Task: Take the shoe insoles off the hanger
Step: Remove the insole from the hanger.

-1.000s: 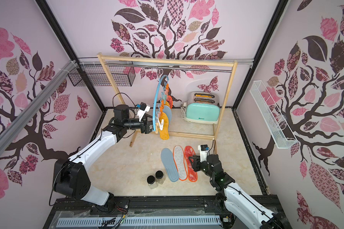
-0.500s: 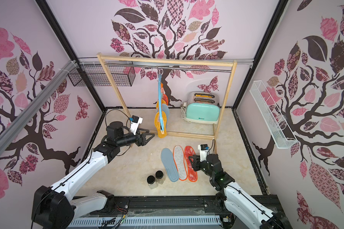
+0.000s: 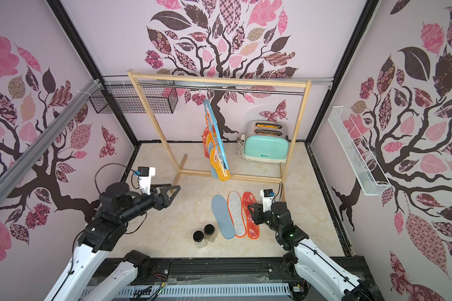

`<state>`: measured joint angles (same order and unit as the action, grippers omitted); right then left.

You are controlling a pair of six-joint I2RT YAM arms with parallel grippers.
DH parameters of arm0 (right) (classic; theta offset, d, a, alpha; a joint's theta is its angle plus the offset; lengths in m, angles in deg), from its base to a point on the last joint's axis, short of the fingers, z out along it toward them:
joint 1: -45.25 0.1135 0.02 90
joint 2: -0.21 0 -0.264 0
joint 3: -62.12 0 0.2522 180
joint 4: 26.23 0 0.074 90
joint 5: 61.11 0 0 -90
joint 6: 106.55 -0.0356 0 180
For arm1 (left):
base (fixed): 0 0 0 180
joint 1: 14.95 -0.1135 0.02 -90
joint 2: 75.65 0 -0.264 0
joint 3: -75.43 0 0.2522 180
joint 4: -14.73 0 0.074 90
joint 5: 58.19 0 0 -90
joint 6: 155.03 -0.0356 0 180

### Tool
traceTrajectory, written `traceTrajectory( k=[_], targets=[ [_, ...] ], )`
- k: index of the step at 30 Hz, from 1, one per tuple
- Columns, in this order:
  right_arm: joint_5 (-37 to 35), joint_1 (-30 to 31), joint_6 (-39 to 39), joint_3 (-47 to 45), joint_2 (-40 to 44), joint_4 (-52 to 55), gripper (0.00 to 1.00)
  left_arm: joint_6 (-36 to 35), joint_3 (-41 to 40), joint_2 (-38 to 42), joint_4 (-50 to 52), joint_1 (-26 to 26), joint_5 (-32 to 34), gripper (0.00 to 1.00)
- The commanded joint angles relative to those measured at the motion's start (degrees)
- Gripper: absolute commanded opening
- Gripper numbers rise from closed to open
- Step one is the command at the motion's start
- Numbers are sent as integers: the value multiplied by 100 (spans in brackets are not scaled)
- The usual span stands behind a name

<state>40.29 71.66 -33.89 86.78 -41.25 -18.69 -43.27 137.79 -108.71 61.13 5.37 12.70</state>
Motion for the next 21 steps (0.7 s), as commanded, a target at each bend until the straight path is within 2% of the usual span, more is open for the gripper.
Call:
traceTrajectory(
  k=[1, 6, 12, 17, 21],
  targets=[
    [-83, 22, -15, 157, 88, 35, 38, -430, 18, 651, 967, 25, 636, 70],
    [154, 22, 2, 108, 145, -146, 38, -519, -364, 1264, 900, 25, 758, 71],
    [831, 24, 120, 143, -119, -979, 40, -572, -404, 1410, 913, 24, 724, 71],
    [1322, 22, 404, 893, -833, -1255, 44, -638, -403, 1415, 903, 43, 463, 70],
    [1438, 20, 847, 1843, -1807, -1317, 48, -639, -420, 1448, 891, 43, 452, 70]
  ],
)
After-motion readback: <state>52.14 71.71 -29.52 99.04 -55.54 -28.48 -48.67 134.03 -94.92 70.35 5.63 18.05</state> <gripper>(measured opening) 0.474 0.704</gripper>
